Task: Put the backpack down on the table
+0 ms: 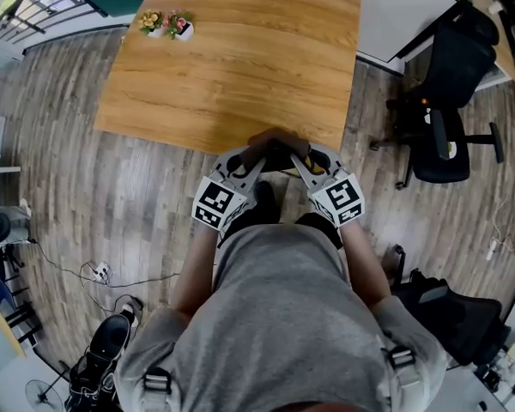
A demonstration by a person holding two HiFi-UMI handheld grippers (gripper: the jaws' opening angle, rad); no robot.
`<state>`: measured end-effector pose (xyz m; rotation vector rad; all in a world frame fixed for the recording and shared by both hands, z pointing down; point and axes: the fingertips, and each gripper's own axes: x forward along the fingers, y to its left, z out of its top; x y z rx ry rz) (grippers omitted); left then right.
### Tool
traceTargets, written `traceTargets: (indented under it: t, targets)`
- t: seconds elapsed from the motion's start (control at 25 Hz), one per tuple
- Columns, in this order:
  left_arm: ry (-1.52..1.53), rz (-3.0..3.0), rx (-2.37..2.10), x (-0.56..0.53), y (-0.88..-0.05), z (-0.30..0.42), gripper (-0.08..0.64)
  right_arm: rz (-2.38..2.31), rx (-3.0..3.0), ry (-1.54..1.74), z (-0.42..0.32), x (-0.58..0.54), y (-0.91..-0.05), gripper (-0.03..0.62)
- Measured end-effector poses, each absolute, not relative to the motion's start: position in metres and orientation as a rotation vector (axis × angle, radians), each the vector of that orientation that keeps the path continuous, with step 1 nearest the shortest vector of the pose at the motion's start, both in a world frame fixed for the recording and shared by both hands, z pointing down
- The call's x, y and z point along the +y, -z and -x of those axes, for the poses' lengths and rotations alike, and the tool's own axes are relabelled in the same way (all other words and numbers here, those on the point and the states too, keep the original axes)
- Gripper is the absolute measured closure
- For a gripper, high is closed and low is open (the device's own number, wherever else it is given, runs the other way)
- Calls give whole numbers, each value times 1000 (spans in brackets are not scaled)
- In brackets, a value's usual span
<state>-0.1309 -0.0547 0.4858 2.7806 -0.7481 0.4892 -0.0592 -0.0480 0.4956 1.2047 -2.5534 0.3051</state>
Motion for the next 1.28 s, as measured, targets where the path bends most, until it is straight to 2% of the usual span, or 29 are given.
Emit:
traceTargets:
  t: [1.28]
  targets:
    - [-528, -2763, -758, -139, -498, 110, 489, -1184, -2529, -296, 41, -133, -505, 517]
